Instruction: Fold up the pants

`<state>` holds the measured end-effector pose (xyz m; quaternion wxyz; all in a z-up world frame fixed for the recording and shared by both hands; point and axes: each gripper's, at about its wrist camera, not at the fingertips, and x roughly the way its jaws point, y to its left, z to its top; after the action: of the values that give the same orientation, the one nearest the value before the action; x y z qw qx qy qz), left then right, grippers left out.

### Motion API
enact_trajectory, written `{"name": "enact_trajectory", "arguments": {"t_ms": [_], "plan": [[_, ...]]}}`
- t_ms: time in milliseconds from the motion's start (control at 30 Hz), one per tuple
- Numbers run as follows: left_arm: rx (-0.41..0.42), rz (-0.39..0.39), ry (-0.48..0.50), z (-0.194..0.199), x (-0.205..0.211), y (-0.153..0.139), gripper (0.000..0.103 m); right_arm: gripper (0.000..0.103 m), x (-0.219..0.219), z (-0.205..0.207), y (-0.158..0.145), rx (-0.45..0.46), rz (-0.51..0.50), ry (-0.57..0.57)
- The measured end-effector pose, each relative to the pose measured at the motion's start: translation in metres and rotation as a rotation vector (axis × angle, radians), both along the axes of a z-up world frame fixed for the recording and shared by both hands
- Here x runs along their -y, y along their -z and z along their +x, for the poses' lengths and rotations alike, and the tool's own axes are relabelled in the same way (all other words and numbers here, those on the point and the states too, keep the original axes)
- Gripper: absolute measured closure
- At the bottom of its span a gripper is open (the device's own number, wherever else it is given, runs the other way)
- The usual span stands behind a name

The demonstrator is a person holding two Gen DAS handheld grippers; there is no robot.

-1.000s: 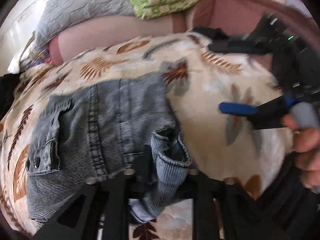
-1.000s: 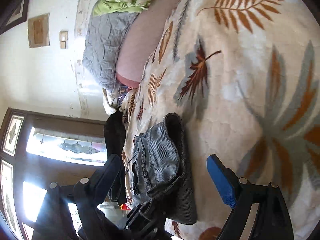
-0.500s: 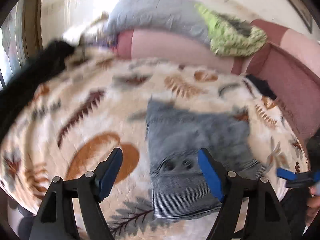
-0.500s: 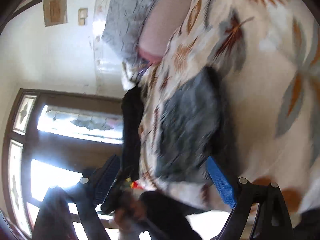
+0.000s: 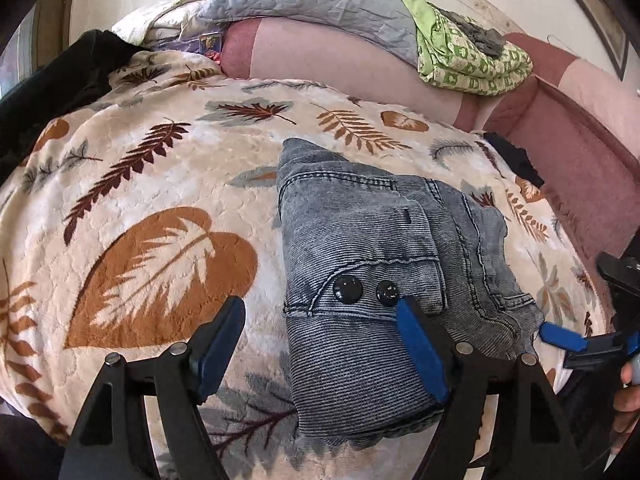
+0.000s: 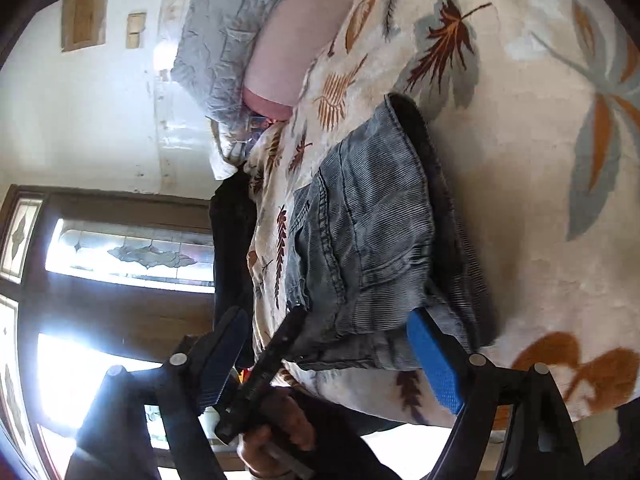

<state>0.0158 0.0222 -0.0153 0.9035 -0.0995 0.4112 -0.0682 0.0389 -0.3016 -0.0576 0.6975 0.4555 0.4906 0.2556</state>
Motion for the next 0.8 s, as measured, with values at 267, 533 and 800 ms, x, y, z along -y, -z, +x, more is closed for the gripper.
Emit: {"name": "enact_trajectory", "arguments": {"t_ms": [267, 533, 800], "plan": [[0.015, -0.030, 0.006, -0.002, -0.005, 0.006, 0.021, 0.018, -0.008, -0.004, 0.029, -0.147, 0.023, 0.122], [0.011, -0.050, -0.007, -0.002, -0.006, 0.007, 0.020, 0.022, -0.005, 0.001, 0.026, -0.124, -0.033, 0.164], [0.014, -0.048, -0.011, -0.004, -0.008, 0.008, 0.019, 0.095, -0.016, 0.003, 0.005, -0.037, -0.208, 0.115]]}}
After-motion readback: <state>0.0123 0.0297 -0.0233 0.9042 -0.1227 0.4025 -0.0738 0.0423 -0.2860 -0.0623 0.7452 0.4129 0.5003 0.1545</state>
